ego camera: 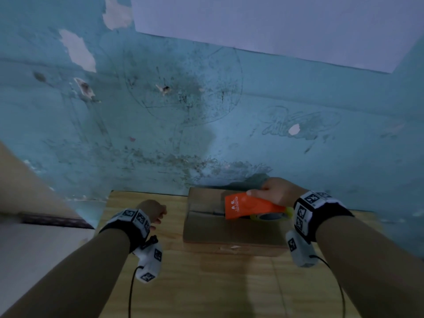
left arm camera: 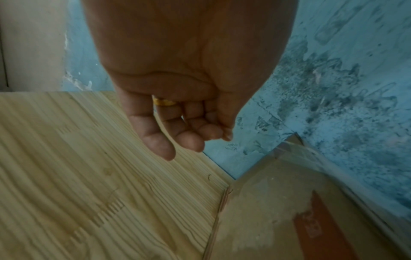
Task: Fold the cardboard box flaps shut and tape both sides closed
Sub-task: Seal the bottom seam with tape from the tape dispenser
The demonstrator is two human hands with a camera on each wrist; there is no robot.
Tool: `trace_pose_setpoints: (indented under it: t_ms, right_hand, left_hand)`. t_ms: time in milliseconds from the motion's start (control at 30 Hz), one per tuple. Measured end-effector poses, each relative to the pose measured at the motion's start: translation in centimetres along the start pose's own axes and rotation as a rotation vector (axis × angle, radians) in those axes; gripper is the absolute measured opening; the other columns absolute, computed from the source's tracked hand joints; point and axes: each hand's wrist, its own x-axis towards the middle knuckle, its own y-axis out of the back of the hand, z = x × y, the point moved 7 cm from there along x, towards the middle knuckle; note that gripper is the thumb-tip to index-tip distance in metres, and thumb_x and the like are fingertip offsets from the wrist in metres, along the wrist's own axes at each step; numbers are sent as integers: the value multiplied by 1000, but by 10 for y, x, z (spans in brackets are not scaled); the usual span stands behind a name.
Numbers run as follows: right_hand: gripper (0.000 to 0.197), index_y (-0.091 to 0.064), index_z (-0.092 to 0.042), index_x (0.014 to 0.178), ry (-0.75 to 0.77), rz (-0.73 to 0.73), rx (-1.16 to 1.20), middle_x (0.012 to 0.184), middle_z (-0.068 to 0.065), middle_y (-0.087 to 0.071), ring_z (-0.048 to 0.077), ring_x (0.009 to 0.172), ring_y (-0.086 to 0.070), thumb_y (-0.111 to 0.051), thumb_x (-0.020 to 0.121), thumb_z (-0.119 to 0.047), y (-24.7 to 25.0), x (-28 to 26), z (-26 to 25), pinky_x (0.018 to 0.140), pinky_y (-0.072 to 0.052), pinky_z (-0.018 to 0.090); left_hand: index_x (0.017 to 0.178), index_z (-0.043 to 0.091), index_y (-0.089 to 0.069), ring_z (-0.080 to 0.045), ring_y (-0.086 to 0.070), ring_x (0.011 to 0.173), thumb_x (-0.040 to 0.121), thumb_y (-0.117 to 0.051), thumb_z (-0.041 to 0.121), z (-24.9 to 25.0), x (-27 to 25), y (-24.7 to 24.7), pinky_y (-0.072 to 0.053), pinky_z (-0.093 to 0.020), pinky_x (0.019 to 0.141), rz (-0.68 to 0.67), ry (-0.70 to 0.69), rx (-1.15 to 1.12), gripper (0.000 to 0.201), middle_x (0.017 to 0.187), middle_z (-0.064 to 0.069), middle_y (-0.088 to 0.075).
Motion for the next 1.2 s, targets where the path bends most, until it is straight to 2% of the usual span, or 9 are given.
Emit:
trace_pose_setpoints:
  t_ms: [133, 200, 267, 367, 533, 633, 733, 1033, 1200]
  right_hand:
    - [54, -55, -24, 61, 13, 2, -5, 63, -2, -52, 9, 59, -48, -39, 88, -67, 1, 0, -3, 56, -34, 22]
    - [54, -53, -24, 59, 17, -1, -4, 61, -1, -51, 10, 57, -48, -39, 88, -67, 0, 1, -3, 55, -32, 22]
    - [54, -56, -23, 61, 16, 0, 2, 64, 1, -54, 11, 59, -50, -39, 87, -68, 0, 2, -3, 57, -34, 23]
    - [56, -59, -22, 64, 14, 2, 6, 67, 3, -56, 13, 61, -51, -40, 87, -68, -2, 6, 0, 57, -35, 23]
    - [64, -70, -17, 86, 29, 2, -33, 88, 7, -67, 17, 79, -61, -37, 85, -72, -6, 11, 0, 69, -43, 27]
    - [69, -71, -13, 90, 34, -9, -43, 91, 12, -68, 22, 83, -63, -36, 85, -73, -7, 15, 0, 70, -44, 29]
    - [75, -72, -7, 93, 37, -18, -46, 94, 19, -69, 30, 87, -66, -36, 85, -72, -7, 18, 0, 67, -41, 29]
    - [60, -51, -19, 59, 53, -52, -52, 59, 3, -48, 14, 53, -45, -37, 88, -69, -8, 22, -6, 55, -31, 25]
    - [58, -47, -22, 54, 61, -44, -52, 55, 0, -45, 12, 50, -43, -38, 89, -67, -7, 20, -7, 54, -30, 23]
  left_hand:
    - [99, 2, -61, -30, -61, 99, 101, -42, 17, 3, 0, -8, -51, -40, 84, -52, -11, 85, 24, 97, -12, -58]
    - [122, -4, -57, -34, -60, 116, 101, -40, 13, 2, 1, -14, -49, -29, 65, -86, -9, 88, 32, 101, -12, -55]
    - [129, -7, -52, -31, -66, 98, 101, -40, 11, 3, 3, -19, -38, -21, 52, -108, -28, 79, 36, 87, -7, -55]
    - [130, -6, -52, -11, -47, 57, 101, -40, 12, 2, 11, -28, -37, -20, 48, -114, -33, 96, 37, 70, 0, -48]
    - [123, -5, -57, -14, -49, 56, 99, -44, 16, -1, 22, -45, -41, -22, 51, -100, -83, 133, 34, 68, -2, -51]
    - [107, -1, -64, -25, -54, 76, 100, -44, 19, 2, 19, -53, -42, -29, 67, -103, -133, 247, 29, 86, -14, -58]
    - [90, 3, -59, -25, -55, 79, 100, -43, 18, 3, 24, -60, -42, -30, 70, -100, -156, 303, 23, 88, -17, -58]
    - [85, 4, -57, -28, -60, 83, 100, -39, 24, 5, 30, -65, -46, -31, 73, -75, -186, 429, 31, 91, -16, -63]
    - [59, 19, -43, -16, -49, 63, 99, -40, 24, 5, 36, -61, -41, -27, 73, -21, -174, 466, 41, 66, 1, -48]
